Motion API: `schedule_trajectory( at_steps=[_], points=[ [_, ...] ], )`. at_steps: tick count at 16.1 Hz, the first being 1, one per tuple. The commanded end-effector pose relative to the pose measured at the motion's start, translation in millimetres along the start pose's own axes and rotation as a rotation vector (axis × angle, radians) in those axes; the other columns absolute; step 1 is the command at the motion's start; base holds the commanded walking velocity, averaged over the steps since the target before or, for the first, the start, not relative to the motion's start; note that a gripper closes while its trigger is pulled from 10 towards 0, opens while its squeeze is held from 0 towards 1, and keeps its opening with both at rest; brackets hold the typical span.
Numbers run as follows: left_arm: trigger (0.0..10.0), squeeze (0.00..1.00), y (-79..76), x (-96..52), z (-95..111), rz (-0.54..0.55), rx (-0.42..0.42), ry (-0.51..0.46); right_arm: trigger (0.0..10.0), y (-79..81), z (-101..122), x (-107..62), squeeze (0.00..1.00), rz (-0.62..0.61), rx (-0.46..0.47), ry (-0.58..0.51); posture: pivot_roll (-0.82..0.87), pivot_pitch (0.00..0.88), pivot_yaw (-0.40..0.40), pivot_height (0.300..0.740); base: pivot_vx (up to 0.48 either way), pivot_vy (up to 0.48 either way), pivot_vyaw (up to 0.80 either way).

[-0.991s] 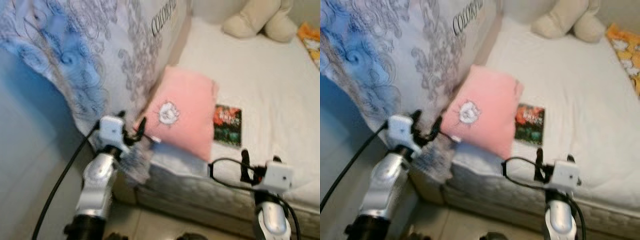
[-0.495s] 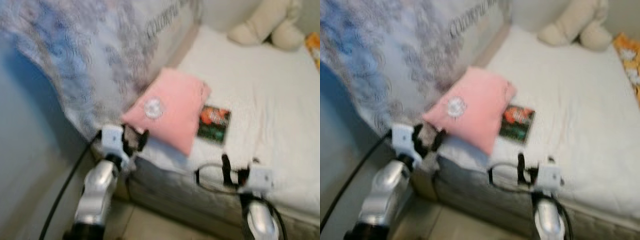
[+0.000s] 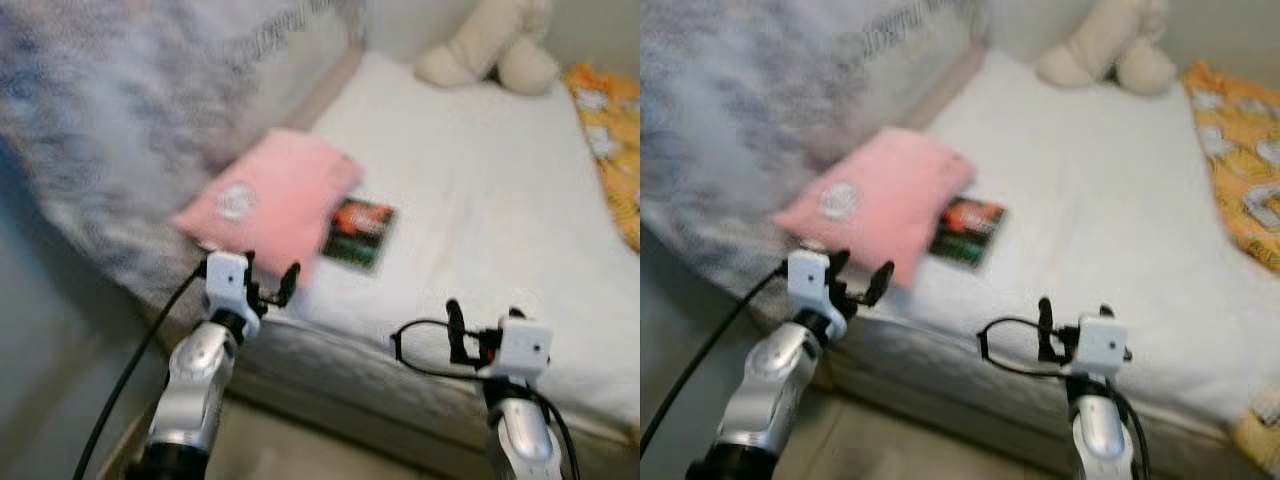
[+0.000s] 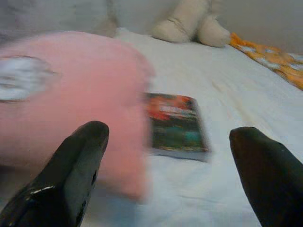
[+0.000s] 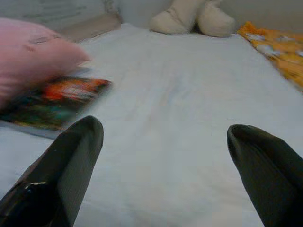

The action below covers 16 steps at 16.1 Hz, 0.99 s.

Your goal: Clean up the room

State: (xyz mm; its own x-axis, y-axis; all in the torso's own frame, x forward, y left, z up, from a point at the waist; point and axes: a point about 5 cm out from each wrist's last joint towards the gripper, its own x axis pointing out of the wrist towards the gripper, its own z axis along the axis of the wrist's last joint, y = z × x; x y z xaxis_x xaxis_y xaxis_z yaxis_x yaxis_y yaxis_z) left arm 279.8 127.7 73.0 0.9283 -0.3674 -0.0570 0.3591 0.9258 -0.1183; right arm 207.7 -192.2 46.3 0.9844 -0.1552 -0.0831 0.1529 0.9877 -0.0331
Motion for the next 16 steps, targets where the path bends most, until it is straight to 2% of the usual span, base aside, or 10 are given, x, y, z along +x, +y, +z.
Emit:
schedule_trajectory(
  at_steps=[1,2,3,4,6,7,8,10,13,16],
  points=[
    [10.0,0.0,-5.8,2.3,0.1,-0.035,0.014,0.0,10.0,-4.5,2.0,1.8,0.0,-0.027,-0.002,-0.005,-0.05,0.0,0.017,0.74,0.0,-0.458,0.0],
    [10.0,0.0,-2.6,4.8,-5.2,-0.034,0.038,0.036,10.0,-2.6,-3.0,4.1,0.0,-0.015,-0.012,0.026,-0.05,0.0,0.017,0.74,0.0,-0.458,0.0],
    [10.0,0.0,6.4,12.6,-22.4,-0.019,0.092,0.168,10.0,2.6,-19.2,9.9,0.0,0.027,-0.024,0.116,-0.04,0.0,0.015,0.74,0.0,-0.446,0.0],
    [10.0,0.0,15.2,9.0,-68.9,0.013,0.025,0.515,10.0,0.5,-57.2,16.5,0.0,0.026,-0.004,0.319,-0.03,0.0,0.011,0.74,0.379,0.0,0.0],
    [10.0,0.0,15.0,-6.7,-98.9,0.026,-0.021,0.75,10.0,1.5,-88.6,13.3,0.0,0.043,-0.005,0.535,-0.03,0.0,0.014,0.74,0.0,0.0,0.0],
    [10.0,0.0,16.7,-24.4,-117.3,0.055,0.028,0.87,10.0,-1.5,-111.1,2.6,0.0,0.039,0.012,0.726,-0.03,0.0,0.011,0.74,0.0,0.0,0.0],
    [10.0,0.0,17.1,-39.6,-130.3,0.061,0.091,0.957,10.0,-4.2,-120.9,-4.0,0.0,-0.02,0.076,0.826,-0.04,0.0,0.021,0.74,0.0,0.0,0.0],
    [10.0,0.0,14.7,-54.6,-142.6,0.084,0.145,1.044,10.0,10.1,-130.6,-14.7,0.0,0.145,-0.061,0.931,-0.08,0.0,0.036,0.74,0.0,0.0,0.0],
    [10.0,0.0,-1.3,-51.7,-147.2,0.014,0.169,1.044,10.0,13.5,-131.8,-13.1,0.0,0.204,-0.101,0.957,-0.08,0.0,0.035,0.74,0.0,0.0,0.0],
    [10.0,0.0,-10.3,-50.5,-149.2,-0.021,0.137,1.035,10.0,6.3,-136.4,-19.8,0.0,0.202,-0.134,0.99,-0.08,0.0,0.037,0.74,0.0,-0.469,0.0]
  ],
)
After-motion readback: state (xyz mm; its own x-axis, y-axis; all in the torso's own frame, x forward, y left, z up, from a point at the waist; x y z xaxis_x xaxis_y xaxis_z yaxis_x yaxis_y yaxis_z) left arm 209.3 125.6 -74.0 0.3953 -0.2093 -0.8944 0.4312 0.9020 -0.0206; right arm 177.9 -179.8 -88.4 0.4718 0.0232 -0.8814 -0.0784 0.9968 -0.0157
